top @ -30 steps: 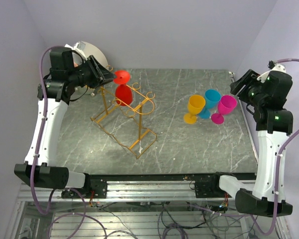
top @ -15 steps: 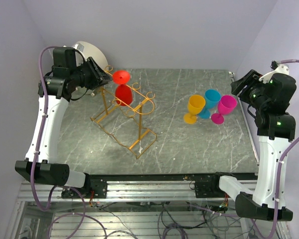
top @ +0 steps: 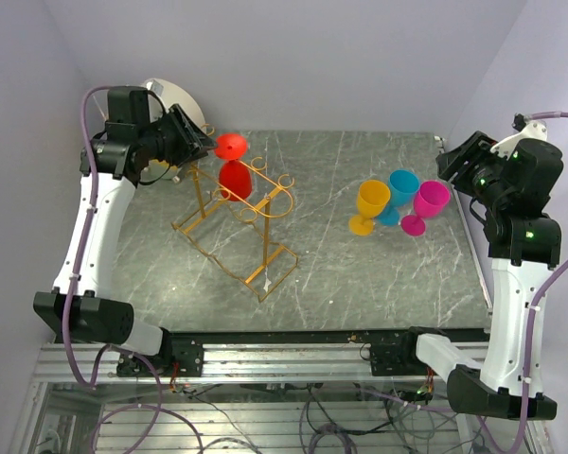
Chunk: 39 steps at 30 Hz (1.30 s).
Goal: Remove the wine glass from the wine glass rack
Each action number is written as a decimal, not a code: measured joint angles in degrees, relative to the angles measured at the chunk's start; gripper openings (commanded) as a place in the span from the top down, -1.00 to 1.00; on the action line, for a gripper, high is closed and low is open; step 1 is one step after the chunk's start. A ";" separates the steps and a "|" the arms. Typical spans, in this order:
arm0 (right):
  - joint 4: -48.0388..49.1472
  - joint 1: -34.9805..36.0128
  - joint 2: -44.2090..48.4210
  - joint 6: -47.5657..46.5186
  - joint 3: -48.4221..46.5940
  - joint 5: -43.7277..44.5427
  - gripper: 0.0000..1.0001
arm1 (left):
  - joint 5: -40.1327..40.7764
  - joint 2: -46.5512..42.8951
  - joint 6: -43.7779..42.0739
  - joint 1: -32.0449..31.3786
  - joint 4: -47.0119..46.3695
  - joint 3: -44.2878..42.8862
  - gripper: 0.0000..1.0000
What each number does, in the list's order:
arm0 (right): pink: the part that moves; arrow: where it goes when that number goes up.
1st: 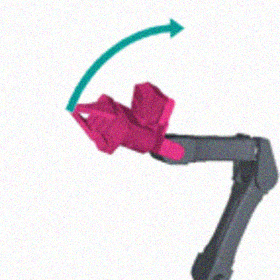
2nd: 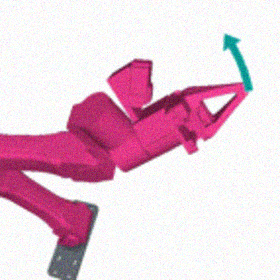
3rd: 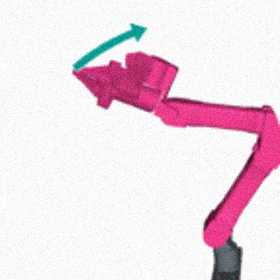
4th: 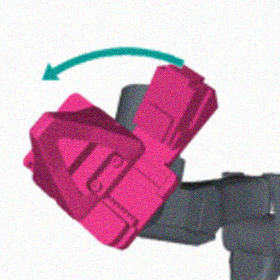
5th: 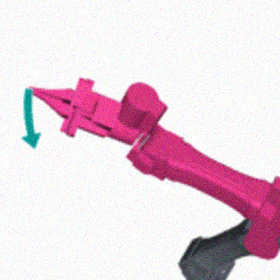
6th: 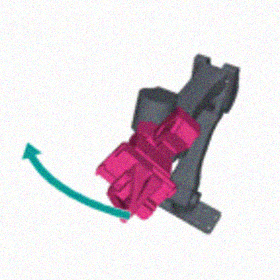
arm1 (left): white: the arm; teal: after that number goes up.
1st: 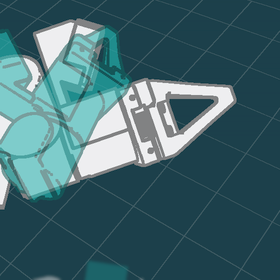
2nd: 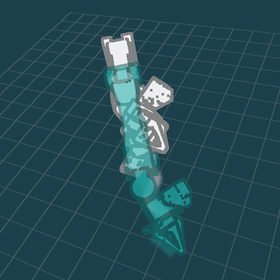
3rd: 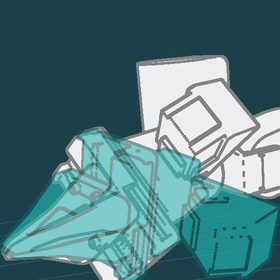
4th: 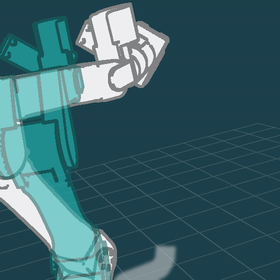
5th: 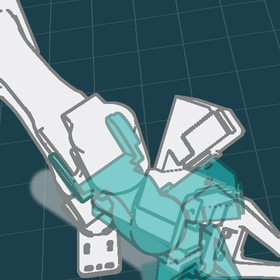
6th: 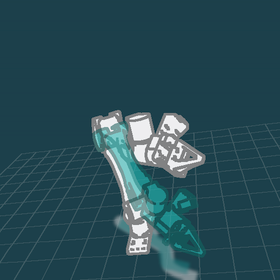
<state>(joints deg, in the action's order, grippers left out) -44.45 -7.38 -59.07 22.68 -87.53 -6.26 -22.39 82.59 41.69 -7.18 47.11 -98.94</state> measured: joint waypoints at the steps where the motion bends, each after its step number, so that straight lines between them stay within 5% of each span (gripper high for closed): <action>1: 0.07 0.00 0.00 0.00 0.00 -0.02 -0.07 | -0.11 0.35 0.20 0.00 -0.22 0.00 -0.02; 13: 0.46 0.13 0.00 0.00 0.00 -0.81 -0.07 | -3.91 1.03 3.02 0.00 -5.62 3.82 0.20; 22: 0.48 0.35 0.00 0.00 0.00 -0.61 -0.06 | -6.12 1.03 5.33 0.00 -8.83 6.16 0.61; 39: 1.07 0.37 0.00 0.00 0.00 -0.15 -0.06 | -9.25 -2.05 11.72 0.39 -17.22 11.78 0.86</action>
<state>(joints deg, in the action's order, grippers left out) -43.38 -7.01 -59.07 22.68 -87.53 -6.42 -31.64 80.53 53.41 -6.79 29.89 -87.15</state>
